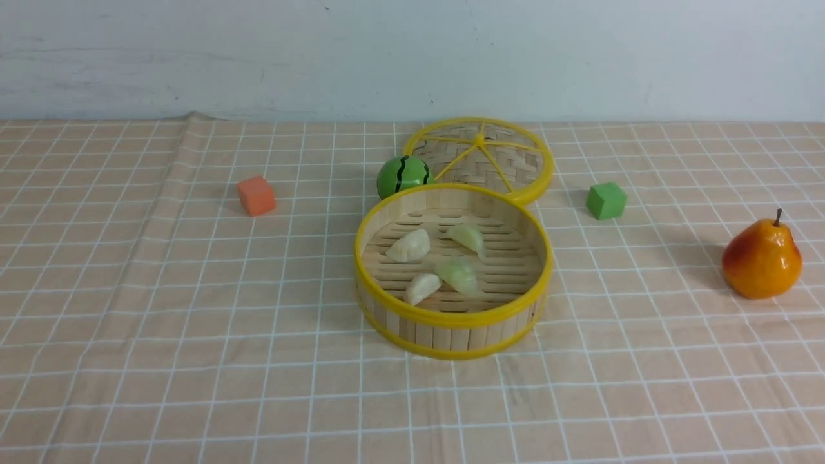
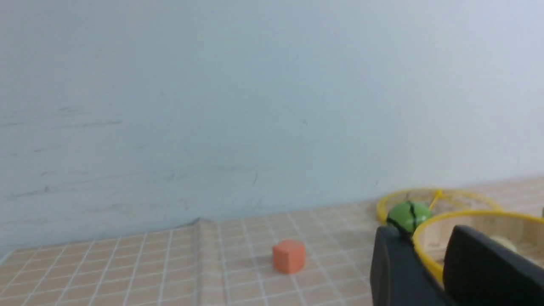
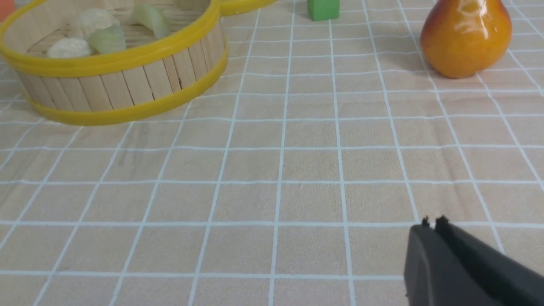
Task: Put the dumplings into the steamer on the table with the brown tablecloth.
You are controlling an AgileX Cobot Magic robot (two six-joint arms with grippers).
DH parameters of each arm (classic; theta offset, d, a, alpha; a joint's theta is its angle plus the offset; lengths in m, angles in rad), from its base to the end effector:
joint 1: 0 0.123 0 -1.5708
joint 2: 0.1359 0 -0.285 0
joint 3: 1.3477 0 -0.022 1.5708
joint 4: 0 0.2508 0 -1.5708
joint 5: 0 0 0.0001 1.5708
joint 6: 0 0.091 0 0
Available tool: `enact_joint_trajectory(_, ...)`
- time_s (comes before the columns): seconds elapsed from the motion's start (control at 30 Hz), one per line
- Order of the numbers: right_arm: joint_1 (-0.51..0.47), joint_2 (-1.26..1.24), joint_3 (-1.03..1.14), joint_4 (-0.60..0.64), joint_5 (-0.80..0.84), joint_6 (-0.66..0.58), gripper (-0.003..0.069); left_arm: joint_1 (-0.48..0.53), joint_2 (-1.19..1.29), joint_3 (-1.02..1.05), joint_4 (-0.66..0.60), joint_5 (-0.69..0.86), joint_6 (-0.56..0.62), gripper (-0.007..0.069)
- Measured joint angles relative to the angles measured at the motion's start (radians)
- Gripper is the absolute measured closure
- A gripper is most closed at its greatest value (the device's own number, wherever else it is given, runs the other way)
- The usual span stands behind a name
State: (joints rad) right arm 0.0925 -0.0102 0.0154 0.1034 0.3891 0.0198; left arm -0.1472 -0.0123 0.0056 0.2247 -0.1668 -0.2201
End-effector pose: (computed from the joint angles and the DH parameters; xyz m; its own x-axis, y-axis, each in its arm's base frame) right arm 0.0515 0.0084 0.1738 -0.3122 0.0867 -0.9461 -0.0941 0.9881 0.1216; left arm 0.0517 -0.0111 0.2265 0.2513 -0.0357 -0.9672 0.1816 0.9833 0.0109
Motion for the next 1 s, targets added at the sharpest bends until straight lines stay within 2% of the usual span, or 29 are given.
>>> enact_joint_trajectory(0.13,0.000,0.000,0.000,0.000,0.000,0.000,0.0654,0.010,0.000,0.018,-0.090,0.050,0.029,0.0501)
enact_joint_trajectory(0.33,0.000,0.000,0.000,0.000,0.000,0.000,0.0645,0.011,0.000,0.025,-0.168,0.380,0.033,0.0627)
enact_joint_trajectory(0.5,0.000,0.000,0.000,0.000,0.000,0.000,0.0637,0.011,0.000,0.026,-0.204,0.555,0.048,0.0638)
enact_joint_trajectory(1.0,0.000,0.000,0.000,0.000,0.000,0.000,0.0613,0.011,0.000,0.026,-0.213,0.565,0.066,0.0638)
